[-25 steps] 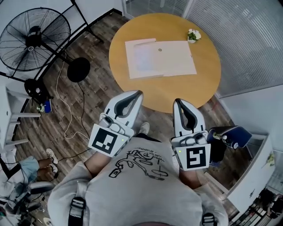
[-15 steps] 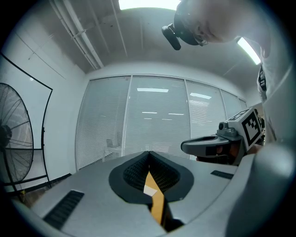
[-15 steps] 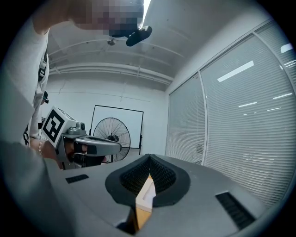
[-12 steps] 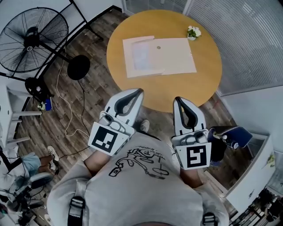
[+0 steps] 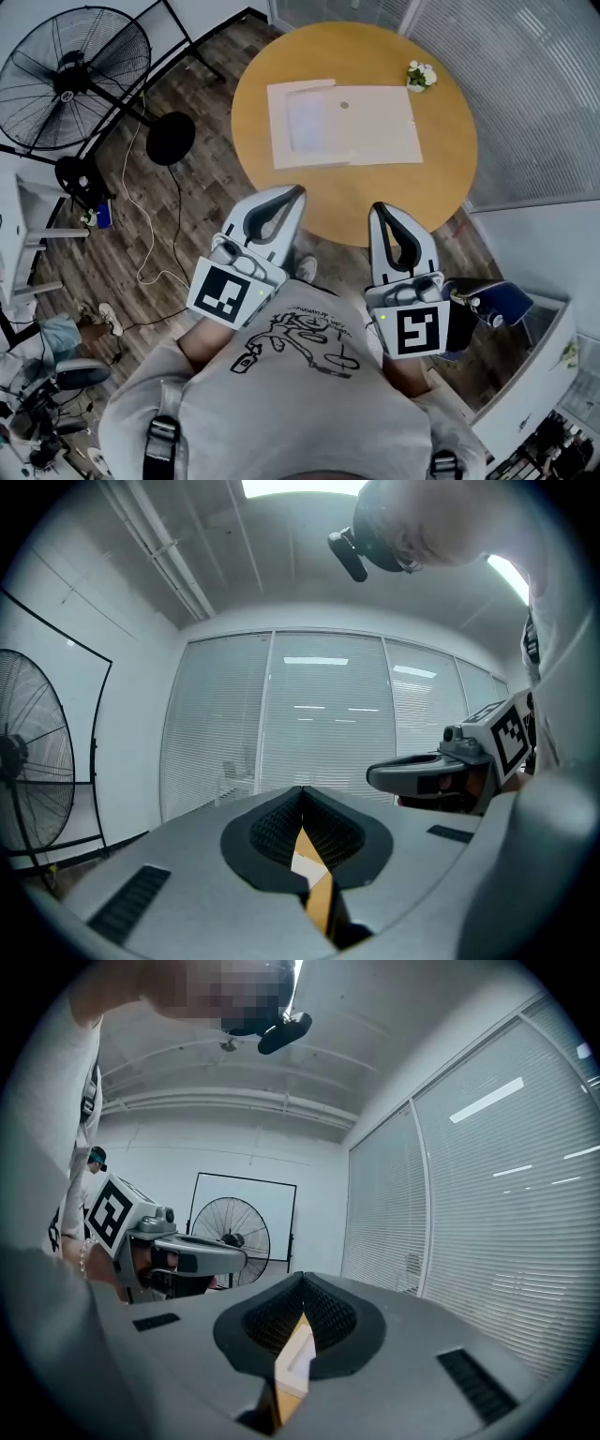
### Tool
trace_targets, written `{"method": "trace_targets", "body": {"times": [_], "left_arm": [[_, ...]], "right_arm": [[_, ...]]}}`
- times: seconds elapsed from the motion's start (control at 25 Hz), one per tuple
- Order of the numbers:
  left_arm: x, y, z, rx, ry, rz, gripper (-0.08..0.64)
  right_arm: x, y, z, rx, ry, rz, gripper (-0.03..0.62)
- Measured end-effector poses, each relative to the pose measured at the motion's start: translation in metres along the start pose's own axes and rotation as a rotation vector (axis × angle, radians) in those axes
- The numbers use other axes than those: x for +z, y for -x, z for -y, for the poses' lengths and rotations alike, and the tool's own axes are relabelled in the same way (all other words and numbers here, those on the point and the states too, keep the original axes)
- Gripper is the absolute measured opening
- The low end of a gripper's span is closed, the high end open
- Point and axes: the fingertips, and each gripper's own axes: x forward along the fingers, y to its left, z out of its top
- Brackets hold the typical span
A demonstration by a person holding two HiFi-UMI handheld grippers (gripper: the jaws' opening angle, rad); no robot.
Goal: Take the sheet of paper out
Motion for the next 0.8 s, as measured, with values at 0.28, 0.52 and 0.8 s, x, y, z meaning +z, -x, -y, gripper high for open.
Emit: {"method": "trace_targets", "body": {"times": [0.28, 0.52, 0.8], "left_arm": [[0.004, -0.01, -0.033, 0.025, 0.012, 0.017, 0.021], [0.002, -0.026, -0.057, 0.044, 0.016, 0.004, 0.021], [0.006, -0.044, -0.091, 0.053, 0.03, 0.025, 0.021]], "right_arm": [[0.002, -0.036, 0.0, 0.024, 0.01, -0.006, 0.008], [0.004, -0.064, 0.007, 0.041, 0.019, -0.01, 0.008], [0.006, -0.102, 0.011, 0.048, 0.024, -0.016, 0.008]]}}
